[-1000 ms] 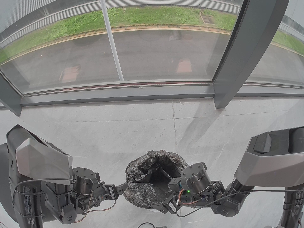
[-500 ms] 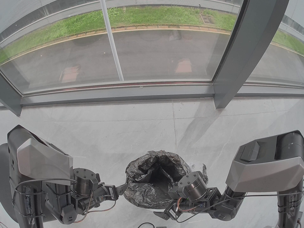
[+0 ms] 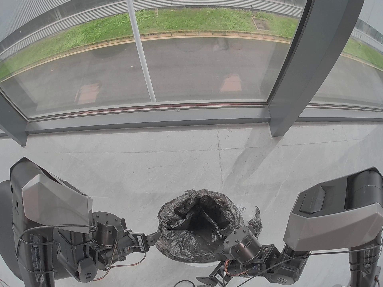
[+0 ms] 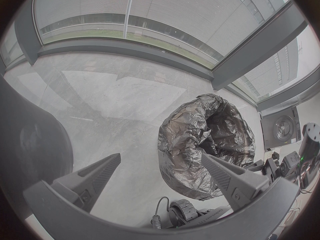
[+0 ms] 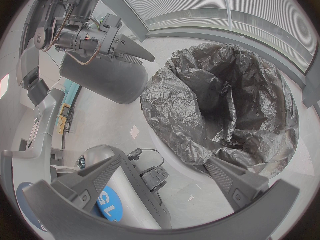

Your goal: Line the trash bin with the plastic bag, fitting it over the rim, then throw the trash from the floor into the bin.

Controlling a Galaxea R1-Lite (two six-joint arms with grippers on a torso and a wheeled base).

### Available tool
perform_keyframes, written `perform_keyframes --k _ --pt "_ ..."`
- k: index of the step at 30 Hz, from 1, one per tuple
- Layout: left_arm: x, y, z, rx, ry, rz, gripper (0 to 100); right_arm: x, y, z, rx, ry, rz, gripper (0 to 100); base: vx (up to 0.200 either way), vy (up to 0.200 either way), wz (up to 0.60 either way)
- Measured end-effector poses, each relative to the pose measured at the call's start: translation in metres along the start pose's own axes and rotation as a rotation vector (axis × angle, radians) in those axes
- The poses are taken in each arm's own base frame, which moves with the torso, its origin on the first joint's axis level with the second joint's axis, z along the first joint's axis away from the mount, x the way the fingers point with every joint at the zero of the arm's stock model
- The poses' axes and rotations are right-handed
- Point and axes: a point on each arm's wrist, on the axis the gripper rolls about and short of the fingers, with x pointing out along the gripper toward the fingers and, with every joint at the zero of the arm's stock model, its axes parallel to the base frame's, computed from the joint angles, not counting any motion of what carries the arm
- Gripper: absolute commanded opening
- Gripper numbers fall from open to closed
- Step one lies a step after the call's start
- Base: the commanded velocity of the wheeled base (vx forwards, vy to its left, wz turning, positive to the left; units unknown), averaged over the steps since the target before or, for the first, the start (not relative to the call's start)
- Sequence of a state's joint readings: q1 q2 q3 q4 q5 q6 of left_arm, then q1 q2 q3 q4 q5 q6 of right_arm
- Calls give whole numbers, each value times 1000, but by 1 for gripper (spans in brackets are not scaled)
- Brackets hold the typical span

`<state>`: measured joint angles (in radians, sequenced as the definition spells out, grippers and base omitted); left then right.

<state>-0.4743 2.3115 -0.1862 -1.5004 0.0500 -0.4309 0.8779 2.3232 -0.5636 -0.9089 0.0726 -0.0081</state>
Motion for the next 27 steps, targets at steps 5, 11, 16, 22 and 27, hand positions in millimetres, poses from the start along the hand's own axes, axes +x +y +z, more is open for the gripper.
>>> perform_keyframes --k 5,11,16,22,27 --pt "1 1 -1 -1 6 3 100 1 0 0 -5 1 0 100 0 0 0" --pt "2 1 -2 0 9 3 100 5 -2 4 -3 -12 -6 100 0 0 0" --pt "2 1 -3 -3 11 4 100 8 -4 6 -2 -17 -26 100 0 0 0" --pt "2 1 -3 -7 11 4 100 10 -4 5 0 -8 -30 100 0 0 0" --pt "2 1 -3 -8 12 4 100 10 -5 2 1 5 -31 100 0 0 0"
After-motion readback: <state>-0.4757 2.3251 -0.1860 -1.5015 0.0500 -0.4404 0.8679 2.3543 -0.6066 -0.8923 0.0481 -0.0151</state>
